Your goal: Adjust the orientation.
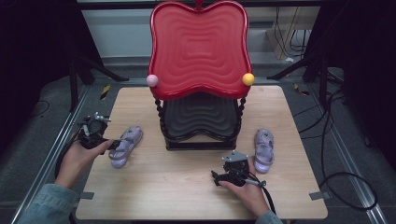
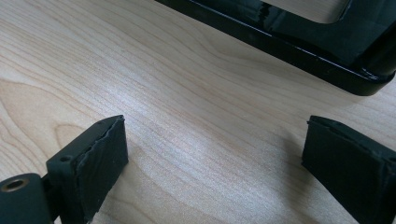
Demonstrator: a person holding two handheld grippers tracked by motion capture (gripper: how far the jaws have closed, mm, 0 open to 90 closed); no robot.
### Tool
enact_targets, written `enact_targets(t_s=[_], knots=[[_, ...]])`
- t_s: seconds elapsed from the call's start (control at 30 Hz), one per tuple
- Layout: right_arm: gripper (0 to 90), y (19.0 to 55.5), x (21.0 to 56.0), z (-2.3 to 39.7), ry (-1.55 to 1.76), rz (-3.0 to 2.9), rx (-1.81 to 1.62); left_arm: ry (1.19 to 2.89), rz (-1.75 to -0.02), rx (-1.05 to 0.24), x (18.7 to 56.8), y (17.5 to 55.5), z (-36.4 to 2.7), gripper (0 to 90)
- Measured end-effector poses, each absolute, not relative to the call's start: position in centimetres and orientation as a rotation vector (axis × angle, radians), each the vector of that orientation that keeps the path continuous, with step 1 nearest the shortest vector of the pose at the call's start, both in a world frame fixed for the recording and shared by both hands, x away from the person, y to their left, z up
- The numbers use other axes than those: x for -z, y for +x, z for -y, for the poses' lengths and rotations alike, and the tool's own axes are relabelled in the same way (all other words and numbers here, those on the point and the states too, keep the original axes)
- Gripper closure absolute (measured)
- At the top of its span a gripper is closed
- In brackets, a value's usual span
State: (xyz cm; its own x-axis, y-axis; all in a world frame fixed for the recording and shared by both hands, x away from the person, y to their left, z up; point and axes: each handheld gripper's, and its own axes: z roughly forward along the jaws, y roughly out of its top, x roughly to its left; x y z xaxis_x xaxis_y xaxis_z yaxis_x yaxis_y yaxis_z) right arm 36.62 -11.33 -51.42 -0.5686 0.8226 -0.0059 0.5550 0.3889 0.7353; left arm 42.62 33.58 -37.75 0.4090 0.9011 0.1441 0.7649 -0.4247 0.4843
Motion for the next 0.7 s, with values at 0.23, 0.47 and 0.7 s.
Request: enact_targets(t_s=[0.23,0.47,0.7], knots=[[7.1,36.6,51.4,11.3,1.191,-2.283,-0.997,2.392,-1.502,-0.492,39.3,43.8,-34.9,40.5],[7.1,36.6,51.4,11.3,1.190,-2.283,-0.999,2.461,-1.527,-0.405,41.3,45.0,-35.2,50.6],[7.1,36.6,51.4,11.4,1.187,-2.285,-1.000,2.486,-1.570,-0.312,43.4,45.8,-35.7,59.9]])
